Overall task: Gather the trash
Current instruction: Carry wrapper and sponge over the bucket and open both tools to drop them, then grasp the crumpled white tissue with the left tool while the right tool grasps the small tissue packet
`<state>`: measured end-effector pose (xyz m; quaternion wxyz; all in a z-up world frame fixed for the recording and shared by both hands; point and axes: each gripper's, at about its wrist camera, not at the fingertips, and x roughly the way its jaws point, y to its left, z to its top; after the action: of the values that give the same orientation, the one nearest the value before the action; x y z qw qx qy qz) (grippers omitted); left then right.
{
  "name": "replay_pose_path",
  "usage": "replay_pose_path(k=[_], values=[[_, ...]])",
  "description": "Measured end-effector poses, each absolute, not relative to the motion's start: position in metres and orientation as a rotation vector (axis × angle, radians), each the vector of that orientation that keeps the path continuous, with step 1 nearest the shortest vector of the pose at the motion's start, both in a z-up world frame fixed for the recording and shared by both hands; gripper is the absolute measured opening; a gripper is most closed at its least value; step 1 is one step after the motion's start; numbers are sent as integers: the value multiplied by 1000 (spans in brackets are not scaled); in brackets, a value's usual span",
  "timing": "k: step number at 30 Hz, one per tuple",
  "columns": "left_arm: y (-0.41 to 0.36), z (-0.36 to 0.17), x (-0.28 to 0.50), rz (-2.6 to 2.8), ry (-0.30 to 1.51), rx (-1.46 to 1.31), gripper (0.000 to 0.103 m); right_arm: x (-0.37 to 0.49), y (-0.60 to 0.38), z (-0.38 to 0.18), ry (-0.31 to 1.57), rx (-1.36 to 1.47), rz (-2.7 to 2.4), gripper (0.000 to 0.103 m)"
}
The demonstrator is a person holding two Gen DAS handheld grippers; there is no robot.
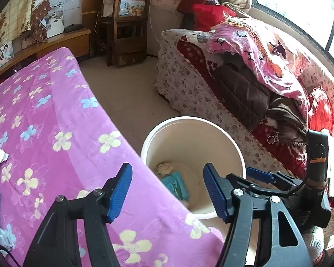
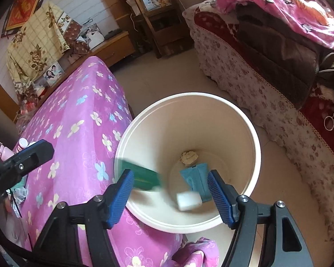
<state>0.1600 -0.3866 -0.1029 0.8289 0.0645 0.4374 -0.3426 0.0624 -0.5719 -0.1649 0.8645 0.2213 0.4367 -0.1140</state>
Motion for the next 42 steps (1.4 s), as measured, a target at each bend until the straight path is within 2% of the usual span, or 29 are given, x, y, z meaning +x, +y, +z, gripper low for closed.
replay_pose_path(k=[9, 19, 30, 42], values=[[-360, -96, 147, -655, 898, 169, 67, 57, -545, -153, 941, 375, -234, 72], [-307, -82, 126, -559, 857, 161, 67, 52, -495, -112, 899, 301, -170, 72], [-223, -71, 103, -427, 835, 132, 67, 61, -417, -73, 855, 236, -49, 72], [-118, -67, 91, -307, 847, 45, 67, 80, -338, -75, 883, 200, 90, 72]])
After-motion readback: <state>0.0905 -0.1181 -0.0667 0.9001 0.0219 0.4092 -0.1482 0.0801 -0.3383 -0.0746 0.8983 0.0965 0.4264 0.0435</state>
